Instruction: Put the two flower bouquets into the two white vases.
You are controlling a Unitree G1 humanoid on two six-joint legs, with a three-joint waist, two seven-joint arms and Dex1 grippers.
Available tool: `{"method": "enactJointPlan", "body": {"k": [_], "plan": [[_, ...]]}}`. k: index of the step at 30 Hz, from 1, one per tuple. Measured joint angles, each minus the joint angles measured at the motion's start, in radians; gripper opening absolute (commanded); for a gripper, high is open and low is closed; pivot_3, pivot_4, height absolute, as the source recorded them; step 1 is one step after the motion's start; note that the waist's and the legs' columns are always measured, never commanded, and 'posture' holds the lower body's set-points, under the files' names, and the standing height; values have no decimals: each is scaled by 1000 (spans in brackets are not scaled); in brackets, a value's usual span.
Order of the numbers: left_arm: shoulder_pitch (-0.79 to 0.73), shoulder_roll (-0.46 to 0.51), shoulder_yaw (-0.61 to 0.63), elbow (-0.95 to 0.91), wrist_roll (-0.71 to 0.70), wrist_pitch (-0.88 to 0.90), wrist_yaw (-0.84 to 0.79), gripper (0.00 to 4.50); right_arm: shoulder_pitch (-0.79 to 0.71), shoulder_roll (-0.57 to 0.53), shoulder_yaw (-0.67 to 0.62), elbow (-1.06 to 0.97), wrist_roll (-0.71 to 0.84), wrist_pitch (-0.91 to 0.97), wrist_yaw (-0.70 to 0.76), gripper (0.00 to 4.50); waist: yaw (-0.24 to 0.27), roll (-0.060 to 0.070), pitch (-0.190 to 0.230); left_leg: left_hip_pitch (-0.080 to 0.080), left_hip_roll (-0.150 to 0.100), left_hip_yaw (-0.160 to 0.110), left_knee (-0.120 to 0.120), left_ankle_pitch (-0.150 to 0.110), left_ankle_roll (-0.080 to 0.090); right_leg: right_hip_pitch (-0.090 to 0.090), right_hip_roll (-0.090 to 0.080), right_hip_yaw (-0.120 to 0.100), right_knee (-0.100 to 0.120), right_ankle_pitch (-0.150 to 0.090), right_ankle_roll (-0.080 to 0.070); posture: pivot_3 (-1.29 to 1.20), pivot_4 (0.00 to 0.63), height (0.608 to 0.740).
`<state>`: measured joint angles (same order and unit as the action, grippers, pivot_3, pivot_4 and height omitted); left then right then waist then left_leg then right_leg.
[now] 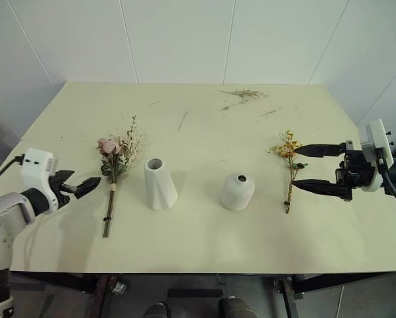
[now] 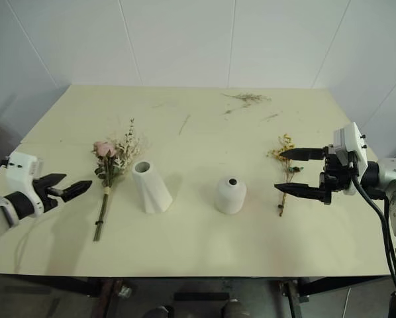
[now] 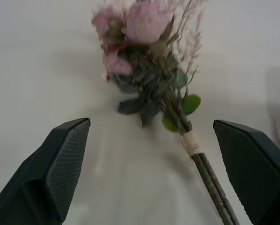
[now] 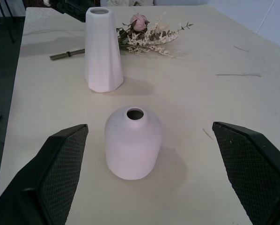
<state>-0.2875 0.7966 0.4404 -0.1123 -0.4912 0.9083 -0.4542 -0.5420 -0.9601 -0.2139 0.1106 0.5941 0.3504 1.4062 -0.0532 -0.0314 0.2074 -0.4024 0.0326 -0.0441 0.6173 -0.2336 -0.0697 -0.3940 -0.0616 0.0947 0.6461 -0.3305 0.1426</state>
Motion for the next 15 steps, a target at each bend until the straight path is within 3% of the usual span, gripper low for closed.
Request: {"method": "enactJointPlan", "body": {"k": [15], "plan": [[-226,-18,-233,81,30,350,95,4500,35,-42,-43,12,0,-44,65,4488,0,0,0,-1,-1,0,0,0,0,0,0,0,-1,0,0,0,150,740]]}}
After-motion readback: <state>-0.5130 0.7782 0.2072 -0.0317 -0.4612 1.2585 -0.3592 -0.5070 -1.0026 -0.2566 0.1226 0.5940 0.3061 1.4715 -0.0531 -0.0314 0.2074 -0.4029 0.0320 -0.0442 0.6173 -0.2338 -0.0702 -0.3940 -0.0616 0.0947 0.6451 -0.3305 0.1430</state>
